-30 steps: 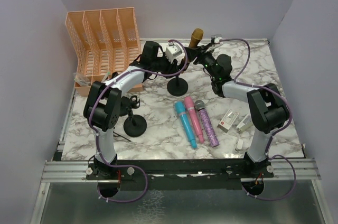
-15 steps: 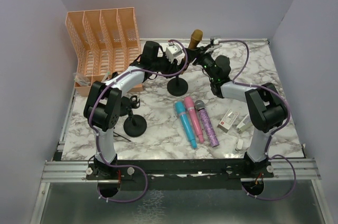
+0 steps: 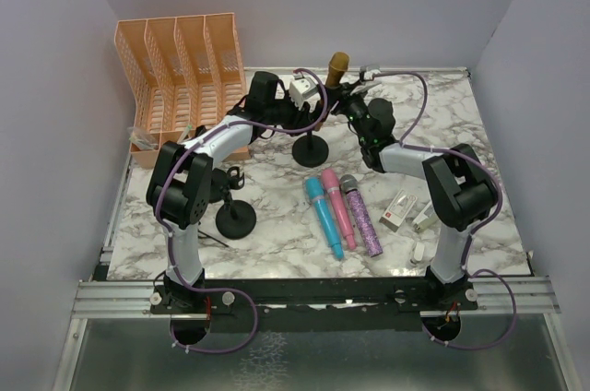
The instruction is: Attach the microphones to the stand
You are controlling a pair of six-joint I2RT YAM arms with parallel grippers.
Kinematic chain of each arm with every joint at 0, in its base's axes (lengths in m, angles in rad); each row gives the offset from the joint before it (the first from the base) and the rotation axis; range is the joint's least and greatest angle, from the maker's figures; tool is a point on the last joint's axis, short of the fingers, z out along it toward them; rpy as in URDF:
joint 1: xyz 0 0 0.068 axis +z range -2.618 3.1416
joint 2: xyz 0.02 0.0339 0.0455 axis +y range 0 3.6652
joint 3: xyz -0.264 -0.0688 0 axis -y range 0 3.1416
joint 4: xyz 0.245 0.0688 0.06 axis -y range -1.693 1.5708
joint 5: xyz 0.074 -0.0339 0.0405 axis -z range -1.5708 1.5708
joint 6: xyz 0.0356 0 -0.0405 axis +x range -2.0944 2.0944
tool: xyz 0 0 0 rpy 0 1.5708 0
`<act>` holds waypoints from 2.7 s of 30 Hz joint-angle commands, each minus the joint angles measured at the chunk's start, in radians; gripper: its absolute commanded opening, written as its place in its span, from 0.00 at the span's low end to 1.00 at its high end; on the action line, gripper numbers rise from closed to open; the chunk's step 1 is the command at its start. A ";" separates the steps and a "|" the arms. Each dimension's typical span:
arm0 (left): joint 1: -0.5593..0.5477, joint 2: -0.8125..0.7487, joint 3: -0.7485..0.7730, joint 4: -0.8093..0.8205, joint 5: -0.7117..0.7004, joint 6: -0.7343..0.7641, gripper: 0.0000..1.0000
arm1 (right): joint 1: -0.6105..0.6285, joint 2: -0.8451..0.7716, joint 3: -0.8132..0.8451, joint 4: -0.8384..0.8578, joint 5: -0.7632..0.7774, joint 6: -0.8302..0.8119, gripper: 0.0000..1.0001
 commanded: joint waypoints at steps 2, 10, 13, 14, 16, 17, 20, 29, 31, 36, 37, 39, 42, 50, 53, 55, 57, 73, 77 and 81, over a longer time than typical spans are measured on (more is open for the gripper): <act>-0.011 0.013 0.002 0.111 -0.037 0.000 0.00 | 0.044 0.149 -0.102 -0.493 -0.038 -0.106 0.01; -0.011 0.010 -0.007 0.114 -0.072 -0.002 0.00 | 0.041 -0.082 -0.087 -0.556 0.016 0.082 0.35; -0.011 0.009 -0.012 0.117 -0.100 -0.008 0.00 | 0.041 -0.195 -0.044 -0.628 0.102 0.144 0.53; -0.011 0.009 -0.014 0.119 -0.111 -0.010 0.00 | 0.040 -0.218 -0.026 -0.656 0.126 0.160 0.57; -0.011 0.007 -0.018 0.130 -0.135 -0.021 0.00 | 0.040 -0.268 -0.003 -0.686 0.140 0.169 0.61; -0.011 0.004 -0.021 0.136 -0.153 -0.031 0.00 | 0.040 -0.294 0.000 -0.687 0.143 0.169 0.64; -0.010 -0.003 -0.027 0.173 -0.218 -0.070 0.00 | 0.036 -0.357 0.011 -0.714 0.161 0.157 0.69; -0.010 0.002 0.037 0.223 -0.505 -0.215 0.00 | 0.034 -0.530 -0.079 -0.847 0.138 0.145 0.68; -0.010 0.016 0.063 0.220 -0.599 -0.234 0.00 | 0.034 -0.570 -0.114 -0.865 0.115 0.163 0.67; -0.003 0.052 0.101 0.217 -0.786 -0.302 0.00 | 0.034 -0.632 -0.182 -0.887 0.077 0.223 0.66; 0.000 0.059 0.107 0.218 -0.819 -0.315 0.00 | 0.034 -0.637 -0.191 -0.888 0.055 0.235 0.66; 0.014 0.075 0.125 0.218 -0.841 -0.347 0.00 | 0.034 -0.647 -0.203 -0.890 0.030 0.257 0.66; 0.035 0.107 0.156 0.202 -0.839 -0.399 0.00 | 0.034 -0.652 -0.213 -0.889 -0.009 0.268 0.66; 0.044 0.133 0.204 0.148 -0.891 -0.423 0.17 | 0.034 -0.661 -0.236 -0.910 -0.055 0.284 0.65; 0.044 0.124 0.211 0.135 -0.872 -0.410 0.33 | 0.034 -0.663 -0.242 -0.917 -0.068 0.298 0.65; 0.044 0.105 0.209 0.122 -0.854 -0.405 0.47 | 0.034 -0.665 -0.240 -0.927 -0.075 0.306 0.65; 0.044 0.073 0.197 0.121 -0.827 -0.400 0.58 | 0.034 -0.670 -0.233 -0.944 -0.082 0.305 0.64; 0.045 -0.542 -0.141 -0.016 -0.726 -0.384 0.99 | 0.237 -0.627 -0.076 -1.081 -0.196 0.201 0.66; 0.045 -0.726 -0.205 -0.122 -0.746 -0.403 0.99 | 0.359 -0.597 -0.040 -1.038 -0.164 0.237 0.68; 0.045 -0.899 -0.274 -0.216 -0.756 -0.431 0.99 | 0.467 -0.534 0.045 -1.042 -0.091 0.248 0.70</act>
